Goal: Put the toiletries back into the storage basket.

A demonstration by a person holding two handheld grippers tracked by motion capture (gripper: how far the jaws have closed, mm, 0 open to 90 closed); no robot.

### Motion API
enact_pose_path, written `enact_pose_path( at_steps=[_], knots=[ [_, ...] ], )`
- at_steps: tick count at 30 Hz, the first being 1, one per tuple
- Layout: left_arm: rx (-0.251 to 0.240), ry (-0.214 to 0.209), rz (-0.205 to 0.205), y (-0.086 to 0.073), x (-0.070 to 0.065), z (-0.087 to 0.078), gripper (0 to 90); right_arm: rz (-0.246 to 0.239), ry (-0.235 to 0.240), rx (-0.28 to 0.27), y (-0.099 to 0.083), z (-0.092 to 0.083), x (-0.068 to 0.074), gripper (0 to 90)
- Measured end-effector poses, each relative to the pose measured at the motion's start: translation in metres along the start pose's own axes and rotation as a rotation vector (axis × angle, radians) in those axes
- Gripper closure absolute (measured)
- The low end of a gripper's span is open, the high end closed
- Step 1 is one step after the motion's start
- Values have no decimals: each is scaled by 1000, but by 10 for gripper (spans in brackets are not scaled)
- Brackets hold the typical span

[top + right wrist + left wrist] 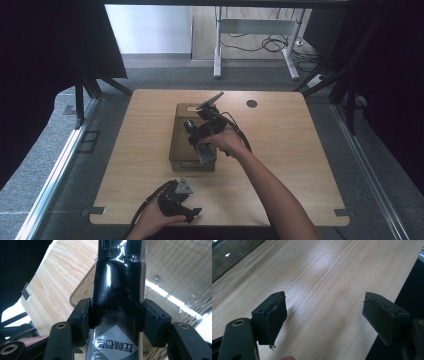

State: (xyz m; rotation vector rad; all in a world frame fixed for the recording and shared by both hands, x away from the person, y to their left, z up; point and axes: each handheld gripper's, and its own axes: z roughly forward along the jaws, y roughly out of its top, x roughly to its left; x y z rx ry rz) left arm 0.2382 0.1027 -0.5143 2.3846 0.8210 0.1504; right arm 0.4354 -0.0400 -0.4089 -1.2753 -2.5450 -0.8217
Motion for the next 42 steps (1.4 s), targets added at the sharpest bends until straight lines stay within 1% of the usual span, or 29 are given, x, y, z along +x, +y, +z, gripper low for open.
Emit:
enact_pose_path(
  at_steps=[2,7,15,16,23,24,27,29,31,34,36,38,42],
  knots=[
    [1,-1,3,0,0,0,198,6,6,2,1,2,0,446],
    [1,0,5,0,-1,0,199,9,2,13,3,9,0,446],
    [-5,0,4,0,0,-1,199,29,5,8,6,15,0,446],
    [-5,0,4,0,0,-1,199,35,13,1,6,16,1,446],
    [-3,-3,8,1,-2,0,199,38,14,4,7,20,1,446],
    [-2,-3,8,1,-2,0,199,48,14,-2,8,21,2,446],
    [-4,-3,10,1,-3,0,199,52,13,-3,9,22,3,446],
    [-3,-5,16,2,-5,-1,199,72,14,-6,9,24,6,446],
    [-2,-6,19,2,-6,-1,199,81,13,-6,9,26,8,446],
    [-5,-11,22,3,-8,-1,199,85,13,-4,9,28,10,446],
    [-5,-11,26,3,-8,-1,198,78,15,1,9,32,12,446],
    [-6,-11,21,3,-8,0,199,80,15,0,9,33,12,446],
    [-1,-11,19,2,-7,1,199,101,24,-10,11,40,9,446]
  ],
)
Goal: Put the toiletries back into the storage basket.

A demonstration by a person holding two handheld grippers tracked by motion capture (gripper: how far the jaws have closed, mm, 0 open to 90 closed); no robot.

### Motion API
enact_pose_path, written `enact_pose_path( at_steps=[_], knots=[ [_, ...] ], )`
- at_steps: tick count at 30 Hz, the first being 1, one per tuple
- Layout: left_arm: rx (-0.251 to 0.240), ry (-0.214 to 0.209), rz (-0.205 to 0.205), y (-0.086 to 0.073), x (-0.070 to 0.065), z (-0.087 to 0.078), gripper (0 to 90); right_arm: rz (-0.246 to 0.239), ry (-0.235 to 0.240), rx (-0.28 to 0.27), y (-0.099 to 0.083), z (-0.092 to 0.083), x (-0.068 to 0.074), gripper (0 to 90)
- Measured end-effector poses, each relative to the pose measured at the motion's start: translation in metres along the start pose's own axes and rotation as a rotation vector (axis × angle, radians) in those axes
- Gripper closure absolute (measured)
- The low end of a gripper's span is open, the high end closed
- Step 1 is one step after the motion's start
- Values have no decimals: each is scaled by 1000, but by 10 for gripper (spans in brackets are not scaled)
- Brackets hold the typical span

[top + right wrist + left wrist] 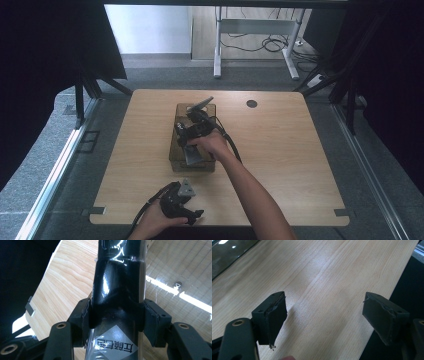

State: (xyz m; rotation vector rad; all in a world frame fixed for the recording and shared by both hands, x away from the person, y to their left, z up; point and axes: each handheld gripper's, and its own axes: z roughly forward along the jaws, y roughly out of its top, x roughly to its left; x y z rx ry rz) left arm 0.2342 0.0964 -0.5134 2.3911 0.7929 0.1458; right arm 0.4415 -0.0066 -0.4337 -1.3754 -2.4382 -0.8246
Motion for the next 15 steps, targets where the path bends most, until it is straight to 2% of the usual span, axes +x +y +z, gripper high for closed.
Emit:
enact_pose_path(
  at_steps=[6,15],
  knots=[
    [2,-1,5,0,-1,0,198,39,5,-13,2,8,-3,446],
    [11,-16,12,1,-4,4,199,103,-22,-30,1,19,-4,446]
  ],
)
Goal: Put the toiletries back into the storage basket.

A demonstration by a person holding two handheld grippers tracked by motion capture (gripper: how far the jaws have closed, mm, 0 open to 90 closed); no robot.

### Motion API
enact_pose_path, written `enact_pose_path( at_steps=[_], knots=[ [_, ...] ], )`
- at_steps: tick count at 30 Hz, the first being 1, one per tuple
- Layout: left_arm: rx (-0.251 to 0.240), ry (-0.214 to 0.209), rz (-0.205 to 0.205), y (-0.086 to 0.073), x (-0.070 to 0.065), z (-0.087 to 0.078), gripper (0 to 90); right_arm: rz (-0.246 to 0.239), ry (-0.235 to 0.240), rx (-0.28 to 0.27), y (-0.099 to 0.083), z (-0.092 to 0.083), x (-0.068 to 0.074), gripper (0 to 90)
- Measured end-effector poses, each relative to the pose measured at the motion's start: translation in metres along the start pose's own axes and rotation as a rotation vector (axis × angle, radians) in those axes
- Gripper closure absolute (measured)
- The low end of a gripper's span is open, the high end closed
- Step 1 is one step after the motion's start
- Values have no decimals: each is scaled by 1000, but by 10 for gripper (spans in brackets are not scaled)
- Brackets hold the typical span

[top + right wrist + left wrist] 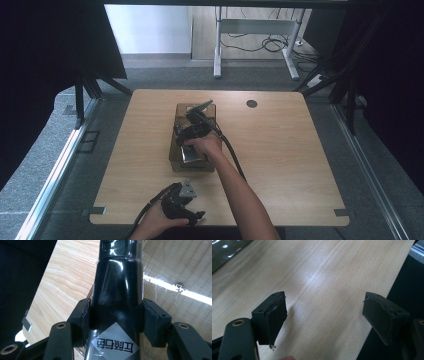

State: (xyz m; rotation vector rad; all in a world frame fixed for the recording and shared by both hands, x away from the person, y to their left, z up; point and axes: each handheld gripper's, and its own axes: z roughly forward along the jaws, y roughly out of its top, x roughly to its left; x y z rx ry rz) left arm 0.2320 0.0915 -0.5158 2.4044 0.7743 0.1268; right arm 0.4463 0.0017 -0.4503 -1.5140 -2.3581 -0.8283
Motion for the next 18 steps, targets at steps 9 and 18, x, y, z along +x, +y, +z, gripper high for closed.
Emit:
enact_pose_path(
  at_steps=[9,18],
  knots=[
    [4,-7,6,1,-2,3,199,53,-18,2,0,3,-7,446],
    [3,-6,10,1,-2,1,199,113,-3,-21,-3,3,-14,450]
  ],
)
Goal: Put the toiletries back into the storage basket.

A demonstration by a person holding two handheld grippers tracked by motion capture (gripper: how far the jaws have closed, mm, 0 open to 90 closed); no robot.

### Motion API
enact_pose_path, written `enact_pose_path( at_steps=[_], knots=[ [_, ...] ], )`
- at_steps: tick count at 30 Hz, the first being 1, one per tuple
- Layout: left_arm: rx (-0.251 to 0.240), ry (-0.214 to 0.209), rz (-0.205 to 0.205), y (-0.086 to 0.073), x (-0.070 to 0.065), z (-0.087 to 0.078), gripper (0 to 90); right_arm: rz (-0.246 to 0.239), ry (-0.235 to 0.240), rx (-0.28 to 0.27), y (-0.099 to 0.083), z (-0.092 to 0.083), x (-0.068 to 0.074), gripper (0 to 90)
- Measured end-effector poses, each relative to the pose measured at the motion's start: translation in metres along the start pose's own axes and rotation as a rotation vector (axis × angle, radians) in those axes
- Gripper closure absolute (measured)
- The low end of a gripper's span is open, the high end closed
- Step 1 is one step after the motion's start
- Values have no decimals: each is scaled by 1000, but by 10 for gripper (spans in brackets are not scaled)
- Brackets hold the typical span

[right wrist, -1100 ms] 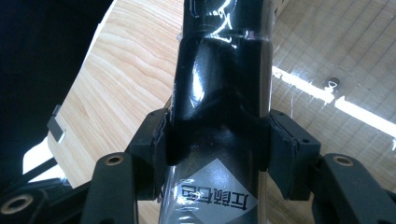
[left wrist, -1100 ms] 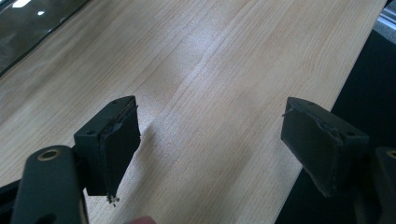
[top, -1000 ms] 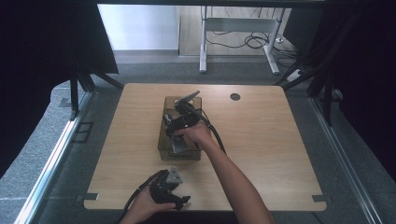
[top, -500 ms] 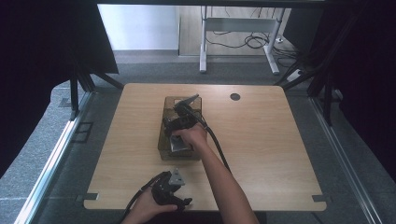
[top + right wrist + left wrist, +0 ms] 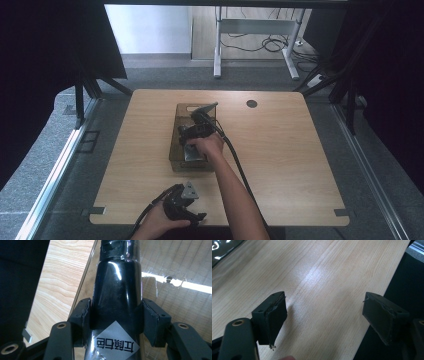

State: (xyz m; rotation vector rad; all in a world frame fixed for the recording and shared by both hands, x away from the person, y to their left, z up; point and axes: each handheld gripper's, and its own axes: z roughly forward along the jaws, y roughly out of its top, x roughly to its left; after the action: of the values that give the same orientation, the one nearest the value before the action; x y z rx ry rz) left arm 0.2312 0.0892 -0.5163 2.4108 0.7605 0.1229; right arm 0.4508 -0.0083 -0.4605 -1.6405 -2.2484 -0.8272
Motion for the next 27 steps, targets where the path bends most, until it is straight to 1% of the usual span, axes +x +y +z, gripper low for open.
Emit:
enact_pose_path(
  at_steps=[2,5,6,7,8,9,11,12,13,14,15,19,21,22,25,26,27],
  knots=[
    [1,0,0,0,0,0,199,2,-4,-15,-1,0,-1,450],
    [2,1,1,0,0,0,199,21,-5,-22,-2,2,-4,450],
    [0,3,2,0,0,0,199,39,-8,-28,-2,2,-4,450],
    [0,3,2,0,0,0,199,39,-8,-28,-2,2,-4,450],
    [0,17,5,0,-1,0,199,46,-7,-30,-2,3,-5,450],
    [14,52,17,1,-2,0,199,58,-9,-35,-2,3,-5,450],
    [19,57,20,0,-2,1,199,63,-12,-36,-2,4,-6,450],
    [20,56,22,0,-2,2,198,79,-14,-38,-2,4,-6,450],
    [22,53,22,0,-2,2,199,105,-21,-40,-3,5,-7,449],
    [23,54,22,0,-2,2,199,105,-21,-40,-3,5,-7,449],
    [23,51,20,0,-2,3,199,117,-29,-39,-3,7,-9,449],
    [27,37,24,0,-3,5,199,156,-43,-40,-3,12,-9,449],
    [27,39,24,0,-3,5,198,160,-49,-38,-3,14,-9,450],
    [27,33,20,0,-4,5,198,167,-53,-39,-3,16,-9,449],
    [24,43,22,0,-2,4,199,180,-55,-39,-4,21,-8,449],
    [24,42,21,0,-2,3,199,181,-62,-42,-5,22,-8,449],
    [23,42,20,0,-2,3,199,178,-78,-42,-5,23,-8,449]
  ],
)
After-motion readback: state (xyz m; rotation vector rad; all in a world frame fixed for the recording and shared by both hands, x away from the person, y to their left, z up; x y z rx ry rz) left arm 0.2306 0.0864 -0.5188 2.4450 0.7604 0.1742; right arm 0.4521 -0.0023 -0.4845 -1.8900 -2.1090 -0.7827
